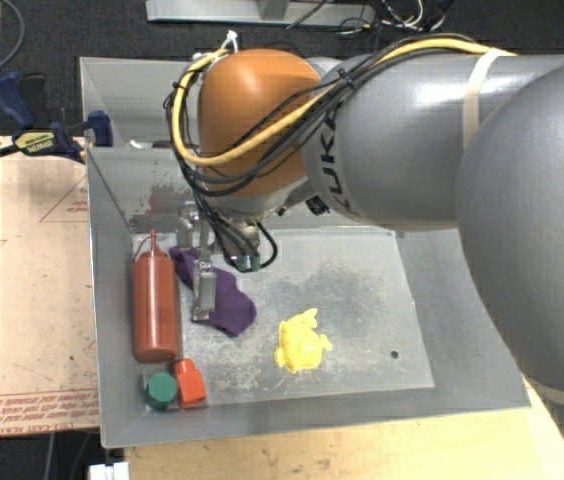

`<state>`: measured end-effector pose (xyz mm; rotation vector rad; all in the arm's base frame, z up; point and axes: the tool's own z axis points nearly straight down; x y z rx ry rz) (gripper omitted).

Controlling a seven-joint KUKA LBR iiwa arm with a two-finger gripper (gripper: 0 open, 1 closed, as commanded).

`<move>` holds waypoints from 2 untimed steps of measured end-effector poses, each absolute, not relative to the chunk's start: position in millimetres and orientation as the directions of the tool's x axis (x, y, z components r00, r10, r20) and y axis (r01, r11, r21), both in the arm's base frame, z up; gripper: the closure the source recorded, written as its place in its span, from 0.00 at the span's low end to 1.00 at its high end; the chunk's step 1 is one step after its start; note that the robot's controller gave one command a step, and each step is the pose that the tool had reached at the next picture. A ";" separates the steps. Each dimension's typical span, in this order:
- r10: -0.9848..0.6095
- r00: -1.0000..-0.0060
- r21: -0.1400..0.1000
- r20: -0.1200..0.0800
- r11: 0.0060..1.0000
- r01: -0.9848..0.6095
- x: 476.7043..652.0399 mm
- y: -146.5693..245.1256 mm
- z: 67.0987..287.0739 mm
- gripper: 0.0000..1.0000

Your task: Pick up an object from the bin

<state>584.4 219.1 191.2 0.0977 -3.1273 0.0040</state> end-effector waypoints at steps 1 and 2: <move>-0.179 -0.984 0.005 -0.009 0.984 -0.179 589.5 175.1 191.4 0.00; -0.252 -0.968 -0.001 -0.006 0.968 -0.252 598.9 153.3 145.9 0.00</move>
Offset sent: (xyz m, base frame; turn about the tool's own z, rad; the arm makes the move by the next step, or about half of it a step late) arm 0.0201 -0.0643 -0.1116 -0.1449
